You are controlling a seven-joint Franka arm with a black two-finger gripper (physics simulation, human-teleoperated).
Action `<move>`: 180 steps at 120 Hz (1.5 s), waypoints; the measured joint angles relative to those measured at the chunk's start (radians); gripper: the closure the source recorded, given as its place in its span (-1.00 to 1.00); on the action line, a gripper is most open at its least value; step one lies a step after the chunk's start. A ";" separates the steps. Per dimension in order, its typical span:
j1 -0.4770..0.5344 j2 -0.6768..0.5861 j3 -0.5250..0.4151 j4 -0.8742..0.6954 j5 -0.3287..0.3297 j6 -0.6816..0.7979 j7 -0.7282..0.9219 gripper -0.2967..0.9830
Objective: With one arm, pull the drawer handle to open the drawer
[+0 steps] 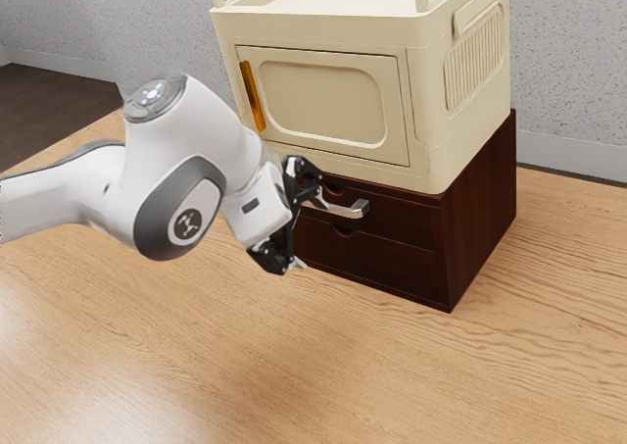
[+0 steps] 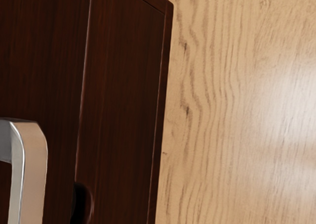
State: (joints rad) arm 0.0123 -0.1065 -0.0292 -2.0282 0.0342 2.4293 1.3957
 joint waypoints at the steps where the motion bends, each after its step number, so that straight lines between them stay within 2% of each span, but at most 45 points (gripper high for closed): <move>1: 0.000 0.001 0.000 0.001 0.000 0.001 0.000 -0.54; 146: 0.008 0.137 0.017 0.092 -0.005 0.047 0.008 -0.54; 154: 0.008 0.135 0.017 0.092 -0.006 0.049 0.008 -0.49; 180: 0.010 0.109 0.016 0.088 -0.009 0.051 0.003 -0.10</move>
State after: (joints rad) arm 0.0225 0.0023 -0.0134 -1.9401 0.0257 2.4798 1.3985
